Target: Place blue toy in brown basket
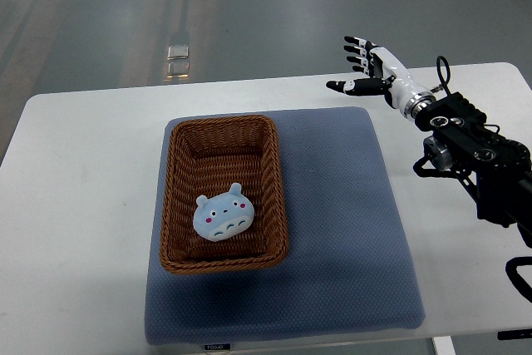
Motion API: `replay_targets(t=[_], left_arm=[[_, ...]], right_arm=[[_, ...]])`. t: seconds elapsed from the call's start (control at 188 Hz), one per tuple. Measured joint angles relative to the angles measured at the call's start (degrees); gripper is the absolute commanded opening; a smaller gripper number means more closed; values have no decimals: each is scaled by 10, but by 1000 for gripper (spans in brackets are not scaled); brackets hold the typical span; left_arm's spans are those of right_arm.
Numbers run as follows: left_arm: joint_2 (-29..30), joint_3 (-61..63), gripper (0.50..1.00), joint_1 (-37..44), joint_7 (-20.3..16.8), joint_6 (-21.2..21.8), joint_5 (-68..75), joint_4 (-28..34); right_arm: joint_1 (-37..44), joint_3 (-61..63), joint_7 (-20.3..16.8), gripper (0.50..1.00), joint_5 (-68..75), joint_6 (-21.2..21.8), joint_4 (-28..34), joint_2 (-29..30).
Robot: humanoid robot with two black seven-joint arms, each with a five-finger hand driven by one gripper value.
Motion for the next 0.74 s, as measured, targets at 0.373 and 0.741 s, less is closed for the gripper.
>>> replay_targets(t=[0.373, 0.741], left_arm=[[0, 0, 1000, 0, 0, 0, 1, 0], [0, 0, 1000, 0, -1, 0, 0, 1]], right_arm=[[-53, 82, -29, 911, 75, 0, 4, 4], [-65, 89, -29, 911, 108, 2, 6, 7]])
